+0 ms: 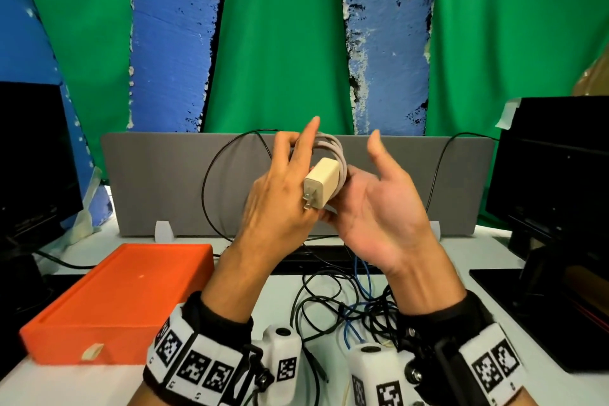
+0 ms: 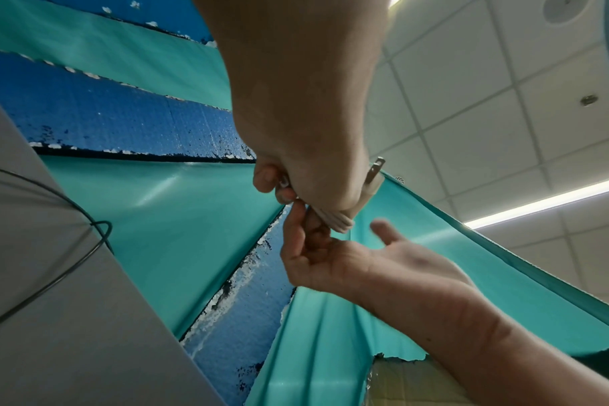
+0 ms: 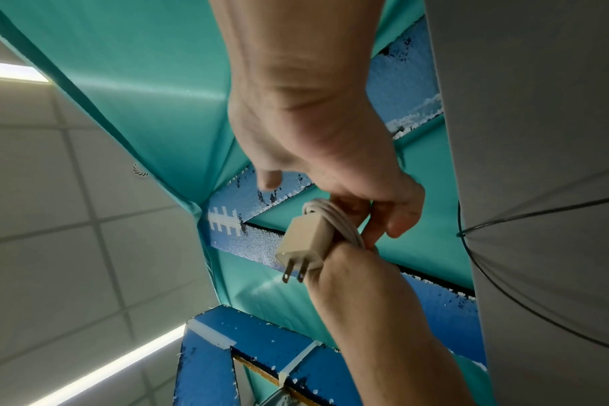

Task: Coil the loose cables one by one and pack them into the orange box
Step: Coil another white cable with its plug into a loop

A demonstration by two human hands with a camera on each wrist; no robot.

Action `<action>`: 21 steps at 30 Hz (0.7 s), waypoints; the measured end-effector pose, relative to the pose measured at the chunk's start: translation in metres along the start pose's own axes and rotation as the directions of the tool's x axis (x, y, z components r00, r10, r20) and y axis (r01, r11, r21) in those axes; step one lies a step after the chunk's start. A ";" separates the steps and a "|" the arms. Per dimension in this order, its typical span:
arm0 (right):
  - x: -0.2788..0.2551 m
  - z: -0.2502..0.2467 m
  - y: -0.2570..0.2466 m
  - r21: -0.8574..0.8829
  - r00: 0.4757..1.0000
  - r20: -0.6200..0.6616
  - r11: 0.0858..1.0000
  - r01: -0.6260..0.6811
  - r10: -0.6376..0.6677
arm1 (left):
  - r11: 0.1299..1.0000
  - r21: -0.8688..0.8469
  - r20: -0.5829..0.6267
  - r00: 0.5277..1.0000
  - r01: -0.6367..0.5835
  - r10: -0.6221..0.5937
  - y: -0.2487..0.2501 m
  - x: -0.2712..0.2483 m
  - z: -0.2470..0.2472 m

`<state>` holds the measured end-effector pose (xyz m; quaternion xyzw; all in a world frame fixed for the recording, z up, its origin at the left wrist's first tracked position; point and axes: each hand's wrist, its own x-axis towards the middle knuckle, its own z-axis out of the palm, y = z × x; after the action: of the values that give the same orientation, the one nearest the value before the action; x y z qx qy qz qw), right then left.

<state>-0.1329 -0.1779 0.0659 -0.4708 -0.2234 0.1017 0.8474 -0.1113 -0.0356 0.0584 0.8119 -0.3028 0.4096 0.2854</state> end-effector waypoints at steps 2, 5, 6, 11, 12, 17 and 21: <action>-0.001 0.004 0.003 -0.162 0.999 -0.004 0.986 0.043 -0.044 | 0.996 0.084 -0.015 1.000 -0.014 0.015 0.000 0.000 0.000; -0.003 0.005 0.004 -0.258 0.999 0.014 0.965 0.040 -0.038 | 0.986 0.163 -0.016 0.999 -0.038 0.041 -0.001 0.000 -0.003; -0.004 0.003 0.002 -0.239 0.999 0.043 0.971 0.029 -0.019 | 0.989 0.143 -0.025 0.999 -0.036 0.040 -0.002 0.000 -0.004; -0.004 -0.010 -0.001 -0.341 0.995 0.068 0.939 -0.043 0.070 | 0.992 -0.123 -0.081 0.996 0.015 -0.025 -0.013 0.005 -0.009; -0.004 -0.012 -0.001 -0.414 0.996 0.049 0.909 -0.045 0.071 | 0.987 -0.156 -0.058 0.997 0.045 -0.055 -0.014 0.005 -0.011; -0.009 -0.013 -0.008 -0.712 0.996 -0.010 0.698 -0.073 0.094 | 0.944 -0.263 0.176 0.972 0.202 -0.159 -0.031 0.004 -0.019; -0.014 -0.017 -0.015 -0.757 0.997 0.020 0.652 -0.035 0.077 | 0.728 -0.640 0.312 0.949 0.245 -0.045 -0.025 0.003 -0.029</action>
<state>-0.1379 -0.2041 0.0673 -0.7844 -0.2522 0.0374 0.5655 -0.1058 0.0006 0.0696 0.7243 -0.4011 0.1322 0.5449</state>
